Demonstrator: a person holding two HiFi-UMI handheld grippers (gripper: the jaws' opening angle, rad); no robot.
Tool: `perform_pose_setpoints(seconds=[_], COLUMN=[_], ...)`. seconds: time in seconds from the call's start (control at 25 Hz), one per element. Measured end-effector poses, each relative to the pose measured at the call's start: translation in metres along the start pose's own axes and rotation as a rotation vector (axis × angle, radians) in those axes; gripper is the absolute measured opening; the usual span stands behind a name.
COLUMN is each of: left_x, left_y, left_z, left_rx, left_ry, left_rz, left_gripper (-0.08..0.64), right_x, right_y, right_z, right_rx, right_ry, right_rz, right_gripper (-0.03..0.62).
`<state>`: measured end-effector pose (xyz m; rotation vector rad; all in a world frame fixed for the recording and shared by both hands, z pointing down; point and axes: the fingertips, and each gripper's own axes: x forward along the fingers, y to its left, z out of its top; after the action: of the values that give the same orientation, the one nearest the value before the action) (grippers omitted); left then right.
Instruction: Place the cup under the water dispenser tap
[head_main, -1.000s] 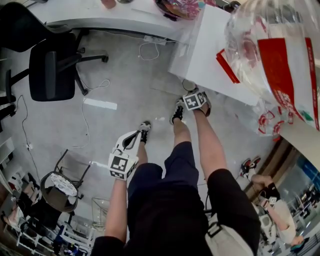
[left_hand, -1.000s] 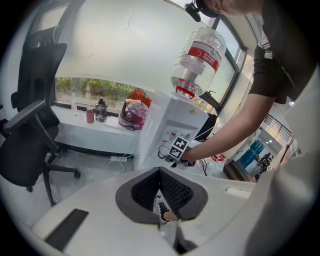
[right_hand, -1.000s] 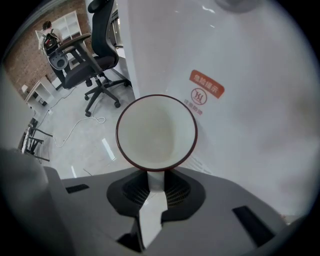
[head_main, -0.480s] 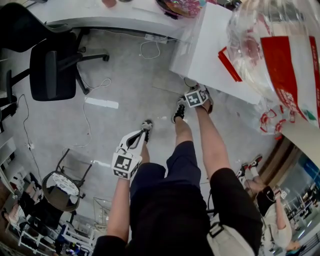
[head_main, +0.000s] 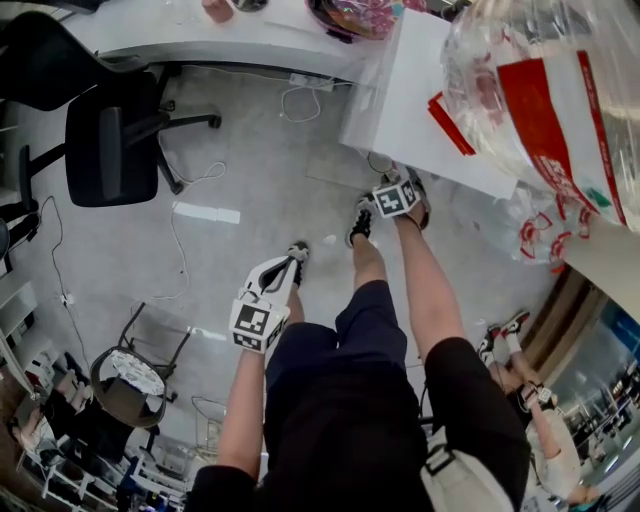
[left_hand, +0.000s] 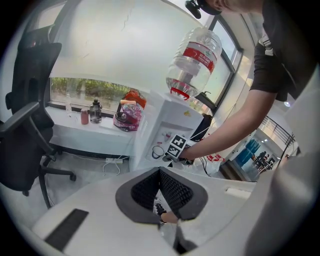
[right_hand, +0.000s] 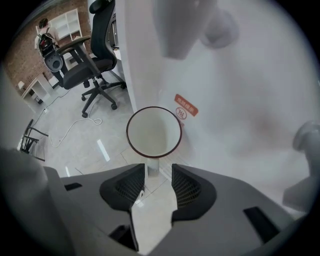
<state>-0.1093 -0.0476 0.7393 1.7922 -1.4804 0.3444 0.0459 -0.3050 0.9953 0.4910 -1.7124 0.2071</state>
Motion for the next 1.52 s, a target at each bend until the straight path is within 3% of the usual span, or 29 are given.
perform_pose_setpoints(seconds=[0.48,0.84,1.12,1.4,1.52], left_x=[-0.027,-0.038,-0.044,-0.056,-0.06], left_y=[-0.019,-0.039,-0.067,-0.078,-0.082], left_z=[0.037,0.071,0.095,0.104,0.108], left_rx=[0.097,0.212,0.299,0.346,0.37], left_ry=[-0.012,-0.018,-0.036,-0.038,-0.046], left_rz=[-0.067,-0.139,-0.198,-0.234,-0.246], left_gripper=[-0.003,-0.003,-0.003,-0.003,-0.003], right_x=[-0.091,-0.16,-0.224,-0.283,-0.305], right_y=[0.005,0.013,-0.01,0.012,0.032], right_z=[-0.034,-0.065,-0.068,-0.069,-0.069], right_rx=[0.129,0.13,0.223,0.227,0.262], right_ry=[-0.025,-0.043,-0.174,-0.3,-0.351], right_rz=[-0.022,-0.009,-0.024,-0.004,0.042], right_gripper=[0.16,0.124,-0.001,-0.005,-0.005])
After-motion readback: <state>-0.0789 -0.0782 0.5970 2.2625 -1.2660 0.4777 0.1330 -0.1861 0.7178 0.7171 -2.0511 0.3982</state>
